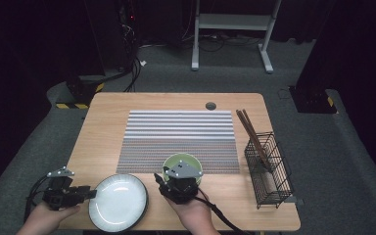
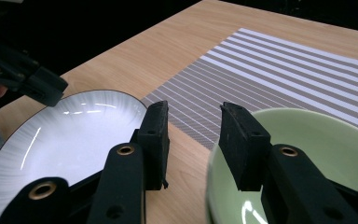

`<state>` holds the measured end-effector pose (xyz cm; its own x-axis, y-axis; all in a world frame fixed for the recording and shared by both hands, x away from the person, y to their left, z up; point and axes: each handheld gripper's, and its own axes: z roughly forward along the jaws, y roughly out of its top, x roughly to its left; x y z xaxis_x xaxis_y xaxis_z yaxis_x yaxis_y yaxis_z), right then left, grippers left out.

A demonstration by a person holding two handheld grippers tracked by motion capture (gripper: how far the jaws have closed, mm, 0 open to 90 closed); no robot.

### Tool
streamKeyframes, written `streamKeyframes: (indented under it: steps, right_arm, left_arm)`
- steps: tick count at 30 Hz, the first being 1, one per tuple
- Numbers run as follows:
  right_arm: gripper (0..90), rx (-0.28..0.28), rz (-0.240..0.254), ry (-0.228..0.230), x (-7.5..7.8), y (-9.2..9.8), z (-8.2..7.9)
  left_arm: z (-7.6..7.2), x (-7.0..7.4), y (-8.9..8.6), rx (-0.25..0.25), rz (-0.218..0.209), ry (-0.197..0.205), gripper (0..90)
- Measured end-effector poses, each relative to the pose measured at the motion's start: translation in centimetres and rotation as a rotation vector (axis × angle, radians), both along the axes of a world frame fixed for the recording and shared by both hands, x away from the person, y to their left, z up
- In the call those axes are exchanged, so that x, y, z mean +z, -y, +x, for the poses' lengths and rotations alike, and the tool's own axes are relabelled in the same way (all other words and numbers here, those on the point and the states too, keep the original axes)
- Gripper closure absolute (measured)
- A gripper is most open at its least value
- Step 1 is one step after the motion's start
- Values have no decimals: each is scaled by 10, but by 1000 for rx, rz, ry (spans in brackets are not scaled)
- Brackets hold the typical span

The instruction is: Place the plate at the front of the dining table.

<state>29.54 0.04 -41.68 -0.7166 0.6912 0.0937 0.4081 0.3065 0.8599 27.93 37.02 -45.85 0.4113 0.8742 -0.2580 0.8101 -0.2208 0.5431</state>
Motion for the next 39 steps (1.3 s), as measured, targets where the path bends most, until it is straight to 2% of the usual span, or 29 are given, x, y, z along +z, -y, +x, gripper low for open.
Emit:
streamKeyframes:
  steps: [7,9,12,13,19,21,22,24,27,29,37,38,39]
  right_arm:
    - [605,61,-12,-63,-2,-23,2]
    - [611,62,-20,-66,-4,-28,1]
    - [626,74,-10,-110,-10,-35,0]
    - [641,77,-14,-136,-14,-40,-1]
    - [646,75,-32,-190,-21,-50,-1]
    - [645,77,-32,-196,-21,-51,-1]
    - [601,84,-46,-199,-25,-54,-2]
    - [591,81,-53,-195,-26,-54,-2]
    - [579,85,-56,-225,-32,-56,-4]
    - [564,82,-42,-255,-35,-57,-6]
    - [513,72,-34,-295,-41,-58,-7]
    - [508,74,-23,-306,-42,-58,-6]
    - [504,68,-5,-336,-44,-58,-6]
  left_arm:
    - [4,1,2,-4,-5,-23,585]
    - [5,-1,2,-5,-7,-28,606]
    - [6,-4,0,-9,-12,-46,639]
    - [6,-4,-1,-9,-11,-47,647]
    - [4,-5,-3,-7,-15,-45,665]
    - [3,-5,-2,-9,-21,-48,666]
    - [2,-6,-2,-10,-22,-49,666]
    - [1,-8,-2,-8,-29,-52,666]
    - [-1,-10,-3,-7,-33,-56,672]
    - [-2,-11,-4,-7,-36,-60,676]
    - [-2,-10,-2,-12,-39,-63,690]
    - [-1,-10,-1,-14,-38,-64,690]
    - [-1,-10,-1,-16,-42,-66,692]
